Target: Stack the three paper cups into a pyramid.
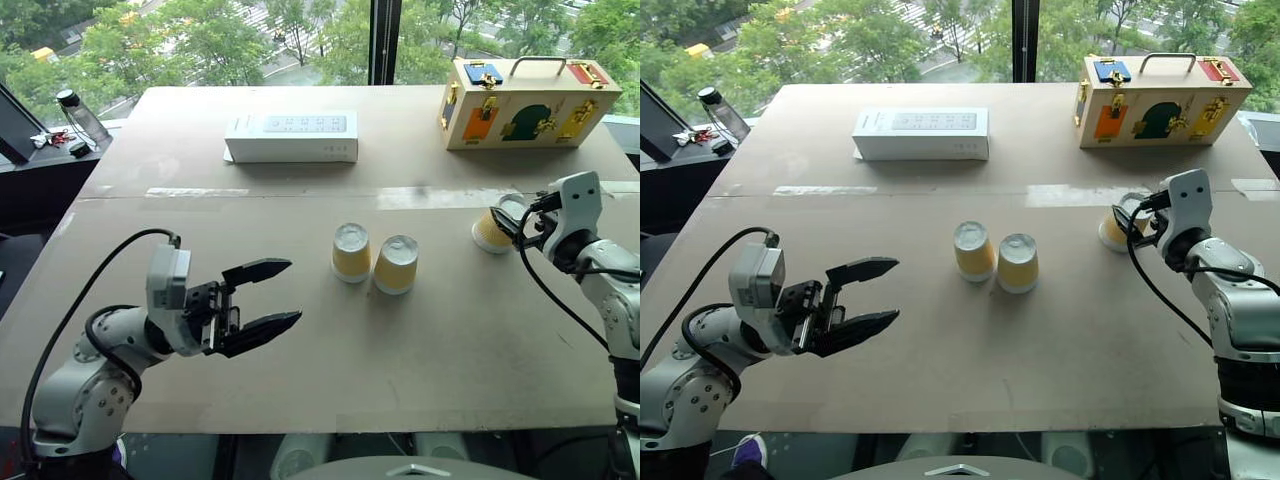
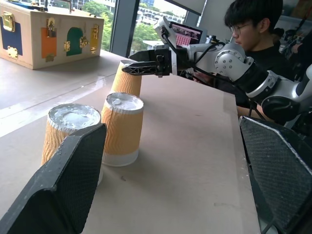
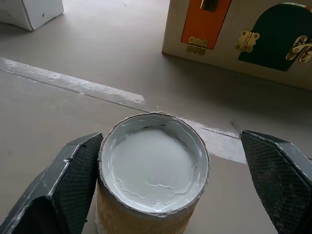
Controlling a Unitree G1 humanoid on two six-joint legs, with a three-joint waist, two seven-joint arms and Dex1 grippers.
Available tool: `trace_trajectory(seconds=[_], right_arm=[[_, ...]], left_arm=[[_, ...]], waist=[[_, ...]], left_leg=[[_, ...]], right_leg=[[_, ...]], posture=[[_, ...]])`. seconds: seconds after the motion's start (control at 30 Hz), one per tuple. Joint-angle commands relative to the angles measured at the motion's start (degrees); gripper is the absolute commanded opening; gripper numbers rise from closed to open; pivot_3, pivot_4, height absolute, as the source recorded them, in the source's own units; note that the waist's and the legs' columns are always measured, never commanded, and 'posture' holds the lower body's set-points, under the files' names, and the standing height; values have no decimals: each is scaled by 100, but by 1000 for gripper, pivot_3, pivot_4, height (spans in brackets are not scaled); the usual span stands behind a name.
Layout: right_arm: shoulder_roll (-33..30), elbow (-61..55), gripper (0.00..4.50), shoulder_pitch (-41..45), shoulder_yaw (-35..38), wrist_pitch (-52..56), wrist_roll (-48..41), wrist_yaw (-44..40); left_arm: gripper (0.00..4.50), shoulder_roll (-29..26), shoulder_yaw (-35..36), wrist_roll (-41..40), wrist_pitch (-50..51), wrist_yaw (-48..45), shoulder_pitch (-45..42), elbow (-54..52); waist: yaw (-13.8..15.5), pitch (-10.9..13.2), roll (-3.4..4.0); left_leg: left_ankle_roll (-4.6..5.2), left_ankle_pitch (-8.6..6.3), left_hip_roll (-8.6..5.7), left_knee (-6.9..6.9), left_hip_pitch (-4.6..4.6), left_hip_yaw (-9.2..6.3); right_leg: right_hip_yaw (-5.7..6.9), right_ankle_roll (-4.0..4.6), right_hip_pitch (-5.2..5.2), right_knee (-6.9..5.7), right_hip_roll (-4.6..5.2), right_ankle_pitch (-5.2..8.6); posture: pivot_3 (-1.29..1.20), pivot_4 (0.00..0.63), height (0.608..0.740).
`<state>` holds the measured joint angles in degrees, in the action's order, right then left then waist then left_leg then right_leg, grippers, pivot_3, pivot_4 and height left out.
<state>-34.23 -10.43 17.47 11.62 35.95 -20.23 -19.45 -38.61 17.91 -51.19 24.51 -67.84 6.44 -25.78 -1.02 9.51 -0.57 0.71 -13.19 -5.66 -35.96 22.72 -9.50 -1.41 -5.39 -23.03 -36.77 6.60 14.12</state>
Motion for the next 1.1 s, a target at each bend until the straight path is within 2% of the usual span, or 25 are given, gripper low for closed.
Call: trace_trajectory(seconds=[0.03,0.13,0.2,0.27,0.43,0.57,0.63,0.77,1.1], right_arm=[[120,23,4410,132,152,-60,21,90],[224,27,3673,136,240,-51,-96,18],[232,-40,2700,129,269,-91,-150,-64],[270,-182,2268,142,344,-156,-303,-182],[272,-1090,2267,387,334,125,-1264,-823],[268,-1730,2267,1069,-123,789,-1947,-981],[291,-1764,2267,1421,-425,1050,-1943,-888],[268,-1851,2267,2087,-1144,1539,-1932,-937],[135,-2012,2267,2270,-1650,1919,-1865,-1098]], left_arm=[[4500,-31,87,-66,-103,-82,33,-70],[4500,-38,117,-65,-119,-112,76,-56],[4500,-42,135,-68,-120,-132,106,-47],[4500,-30,162,-97,-108,-134,138,-45],[4500,80,414,-217,-115,62,188,135],[4500,508,778,-156,-727,-114,411,392],[4500,642,879,-199,-894,-263,529,505],[4500,500,1079,-290,-836,-726,871,778],[4500,496,1121,-263,-885,-865,1106,774]], waist=[[17,0,0],[25,0,0],[28,0,0],[28,0,0],[1,2,4],[-17,1,2],[11,0,0],[22,-1,-2],[30,-2,-4]], left_leg=[[1,-1,0,0,0,2],[3,-2,0,-1,1,4],[4,-2,0,-1,1,4],[4,-2,0,-2,1,3],[4,-2,3,-2,0,1],[5,-2,10,0,0,4],[5,-3,10,-1,0,4],[5,-3,9,-3,3,2],[5,-3,1,-3,11,-16]], right_leg=[[0,0,0,0,0,0],[-1,-1,0,0,1,-1],[-2,-1,0,0,1,-1],[-1,-1,0,0,0,-1],[-1,-1,-1,-1,-3,-1],[-5,0,-4,-1,-9,-1],[-3,0,-2,1,-7,-1],[-2,1,-4,1,-6,-1],[15,1,-9,2,2,-1]], posture=[[0,150,740],[0,150,740],[0,150,740],[0,150,740],[0,150,740],[0,150,740],[0,150,740],[0,150,740],[0,150,740]])
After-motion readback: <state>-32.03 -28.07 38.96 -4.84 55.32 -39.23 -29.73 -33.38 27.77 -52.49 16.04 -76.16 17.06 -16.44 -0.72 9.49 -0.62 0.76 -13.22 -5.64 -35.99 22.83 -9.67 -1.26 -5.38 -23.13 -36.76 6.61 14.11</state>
